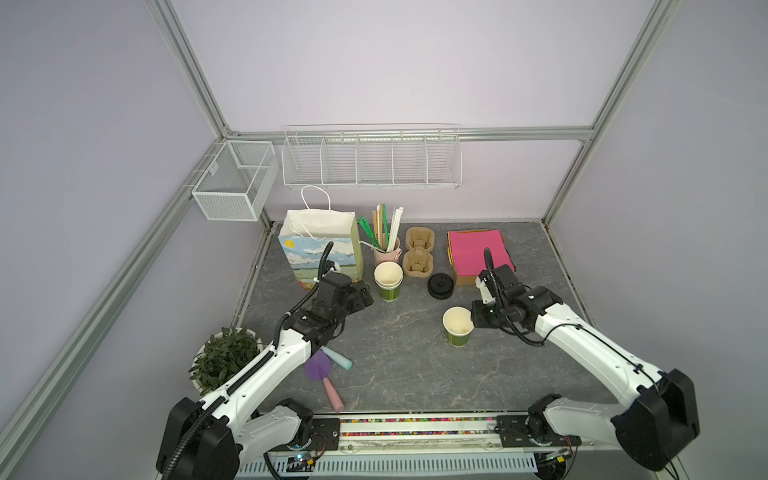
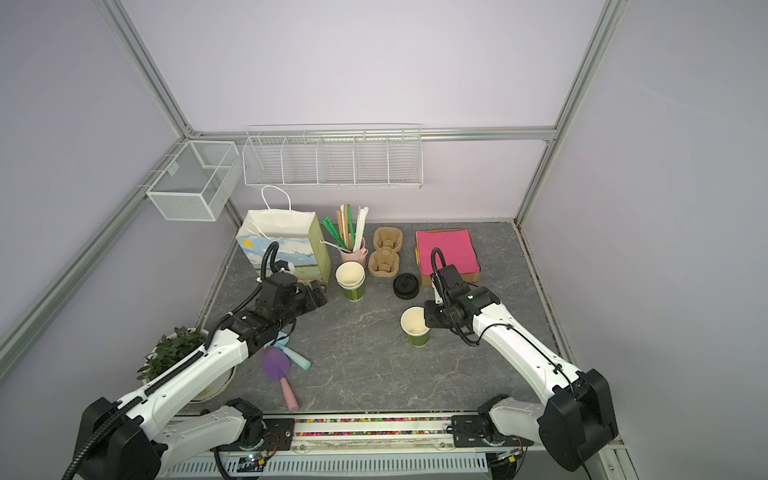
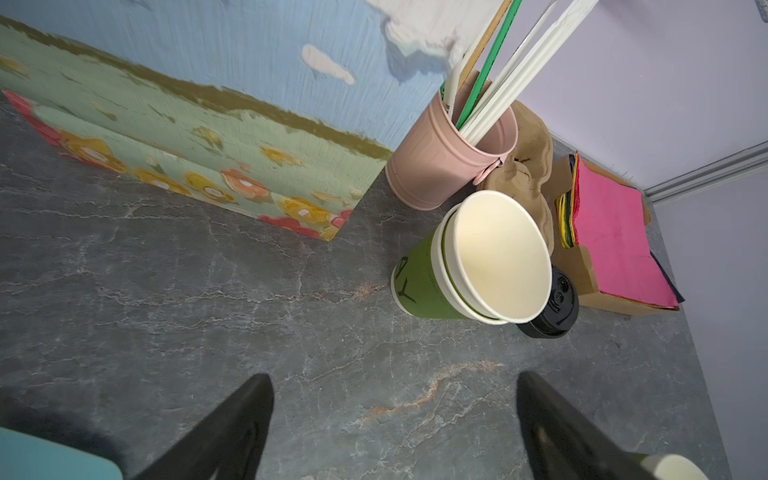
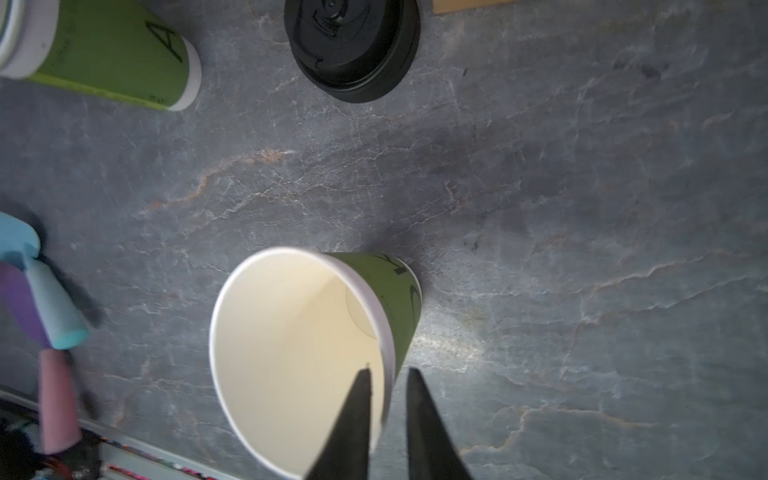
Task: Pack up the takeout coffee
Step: 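Carry the green cup nearer the robot and set it upright on the table, then move the right gripper over the black cup lid beside the carrier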
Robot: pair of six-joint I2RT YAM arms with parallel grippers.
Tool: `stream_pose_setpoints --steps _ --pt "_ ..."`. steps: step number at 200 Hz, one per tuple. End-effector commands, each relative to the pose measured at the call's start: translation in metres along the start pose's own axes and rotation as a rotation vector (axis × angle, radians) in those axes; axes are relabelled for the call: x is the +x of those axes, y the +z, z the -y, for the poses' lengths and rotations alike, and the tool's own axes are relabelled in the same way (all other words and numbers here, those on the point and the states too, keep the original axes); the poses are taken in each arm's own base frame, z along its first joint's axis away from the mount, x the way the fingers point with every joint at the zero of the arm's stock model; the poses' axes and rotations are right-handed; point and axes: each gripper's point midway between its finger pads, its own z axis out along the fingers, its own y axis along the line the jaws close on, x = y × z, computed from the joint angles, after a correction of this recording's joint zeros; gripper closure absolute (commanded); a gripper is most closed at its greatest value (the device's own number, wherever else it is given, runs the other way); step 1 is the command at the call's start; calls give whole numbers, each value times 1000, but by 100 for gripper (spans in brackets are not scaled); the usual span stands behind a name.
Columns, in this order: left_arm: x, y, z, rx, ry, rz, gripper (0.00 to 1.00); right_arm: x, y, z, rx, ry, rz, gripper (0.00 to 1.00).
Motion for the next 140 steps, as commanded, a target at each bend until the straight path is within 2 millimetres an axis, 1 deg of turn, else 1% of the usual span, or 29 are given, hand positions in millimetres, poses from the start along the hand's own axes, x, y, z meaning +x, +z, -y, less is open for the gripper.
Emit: stream_pose_setpoints --steps 1,11,15,21,36,49,64,82,101,120,131,140 --pt "-8 -3 10 28 -20 20 8 -5 -7 -1 1 -5 18 62" --pt "-9 -4 10 30 -21 24 8 -7 -11 -2 1 -14 23 55" --pt "-9 -4 10 30 -21 23 8 -10 -14 -3 3 -18 31 50" --pt "-11 -6 11 32 -23 27 8 -14 -19 -4 7 -26 42 46" --pt "-15 -10 14 42 -30 34 8 -30 -33 -7 17 -53 91 38" --pt "-21 -15 16 40 -43 50 8 -49 -43 -16 7 -88 132 34" --pt "-29 -25 17 30 -41 60 8 -65 -45 -24 1 -117 148 29" --pt "-36 -38 11 -22 -27 63 6 -82 -35 -35 2 -152 125 24" --pt "-45 -56 7 -69 10 64 5 -99 -19 -38 53 -186 100 18" --pt "-53 -74 7 -90 85 57 4 -113 1 -38 140 -239 84 17" --pt "-53 -80 7 -98 143 41 4 -119 12 -37 180 -254 78 16" --pt "-53 -84 3 -118 188 30 2 -122 22 -37 191 -259 63 16"
